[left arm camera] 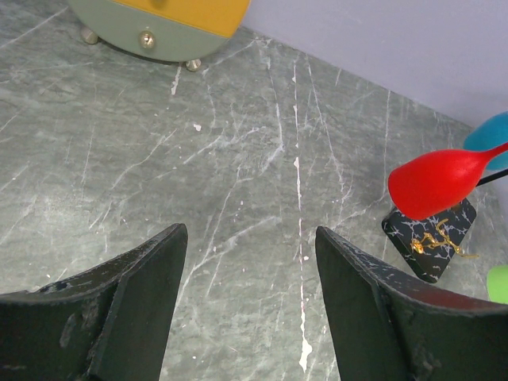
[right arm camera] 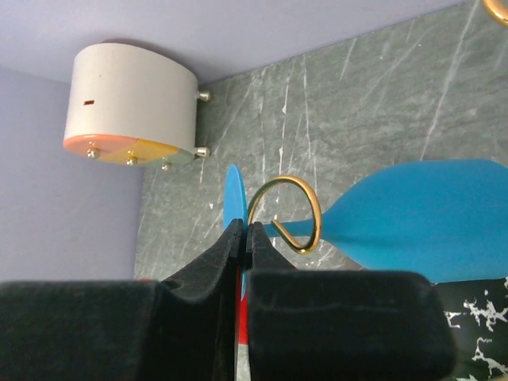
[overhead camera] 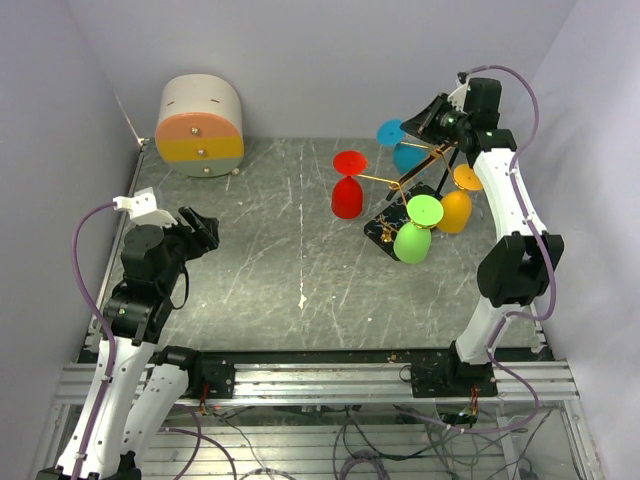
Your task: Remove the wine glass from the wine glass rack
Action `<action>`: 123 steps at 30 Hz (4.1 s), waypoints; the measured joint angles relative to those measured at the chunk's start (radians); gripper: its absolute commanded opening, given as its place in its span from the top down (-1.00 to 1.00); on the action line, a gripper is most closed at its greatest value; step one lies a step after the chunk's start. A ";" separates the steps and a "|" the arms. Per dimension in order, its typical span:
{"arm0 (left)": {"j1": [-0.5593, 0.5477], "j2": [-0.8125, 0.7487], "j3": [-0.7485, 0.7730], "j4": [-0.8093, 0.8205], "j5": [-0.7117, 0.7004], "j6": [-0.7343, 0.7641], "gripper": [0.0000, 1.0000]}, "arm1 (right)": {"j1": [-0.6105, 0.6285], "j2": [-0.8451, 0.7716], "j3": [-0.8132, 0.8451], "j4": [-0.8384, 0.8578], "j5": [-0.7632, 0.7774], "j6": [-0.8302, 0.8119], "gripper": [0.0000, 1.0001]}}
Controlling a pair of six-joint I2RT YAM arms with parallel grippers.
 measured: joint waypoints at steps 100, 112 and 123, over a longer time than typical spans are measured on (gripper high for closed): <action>0.000 -0.248 -0.034 -0.246 0.635 -0.749 -0.65 | 1.567 -0.425 -1.112 1.275 1.144 -1.505 1.00; 0.000 -0.248 -0.090 -0.212 0.664 -0.779 -0.33 | 1.605 -0.346 -1.070 1.341 1.146 -1.549 1.00; 0.002 -0.259 -0.106 -0.201 0.670 -0.802 0.86 | 1.623 -0.294 -1.048 1.395 1.184 -1.620 0.13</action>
